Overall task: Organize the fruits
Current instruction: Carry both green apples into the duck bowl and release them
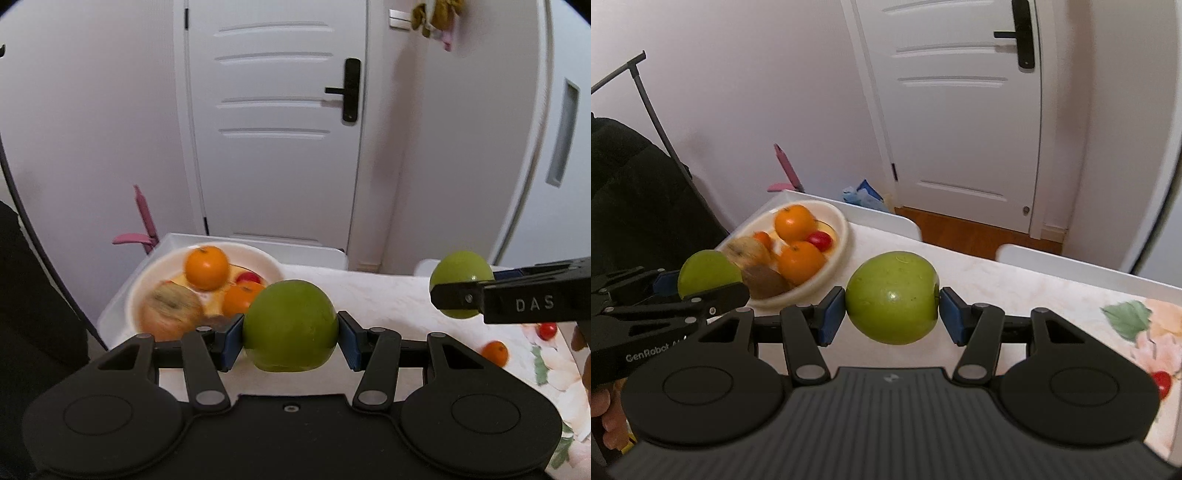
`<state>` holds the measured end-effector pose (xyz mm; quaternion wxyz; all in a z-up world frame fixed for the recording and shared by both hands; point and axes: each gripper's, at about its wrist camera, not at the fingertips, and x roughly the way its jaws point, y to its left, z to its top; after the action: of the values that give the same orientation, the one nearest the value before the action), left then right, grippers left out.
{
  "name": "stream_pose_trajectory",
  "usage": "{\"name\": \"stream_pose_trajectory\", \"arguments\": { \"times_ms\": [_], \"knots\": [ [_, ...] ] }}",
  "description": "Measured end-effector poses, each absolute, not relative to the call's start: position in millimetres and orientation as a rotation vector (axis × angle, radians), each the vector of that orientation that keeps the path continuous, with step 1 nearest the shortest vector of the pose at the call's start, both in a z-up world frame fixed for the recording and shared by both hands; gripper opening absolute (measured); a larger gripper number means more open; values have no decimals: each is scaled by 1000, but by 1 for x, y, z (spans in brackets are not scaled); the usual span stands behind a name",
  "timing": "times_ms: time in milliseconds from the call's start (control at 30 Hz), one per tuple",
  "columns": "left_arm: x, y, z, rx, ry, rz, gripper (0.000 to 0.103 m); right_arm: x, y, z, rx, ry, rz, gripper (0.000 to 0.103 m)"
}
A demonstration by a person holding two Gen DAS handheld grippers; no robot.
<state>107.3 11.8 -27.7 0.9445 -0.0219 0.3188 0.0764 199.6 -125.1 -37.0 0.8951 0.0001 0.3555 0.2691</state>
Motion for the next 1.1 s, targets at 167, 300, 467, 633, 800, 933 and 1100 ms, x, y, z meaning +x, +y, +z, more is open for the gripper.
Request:
{"name": "stream_pose_trajectory", "arguments": {
  "times_ms": [167,300,467,633,800,933,1100],
  "knots": [
    [113,50,-19,-42,650,150,57,204,-86,-29,7,738,559,70],
    [124,79,-17,-35,653,137,57,210,-56,-26,10,741,553,70],
    [144,112,-18,-23,660,113,57,223,-21,-27,19,750,531,70],
    [167,142,-25,-11,677,86,57,237,9,-34,27,765,506,70],
    [191,165,-36,0,702,57,57,253,30,-44,38,788,480,71],
    [208,177,-48,9,728,34,57,261,45,-52,40,800,466,71],
    [225,188,-64,14,766,12,57,268,55,-62,41,812,456,71]
  ]
}}
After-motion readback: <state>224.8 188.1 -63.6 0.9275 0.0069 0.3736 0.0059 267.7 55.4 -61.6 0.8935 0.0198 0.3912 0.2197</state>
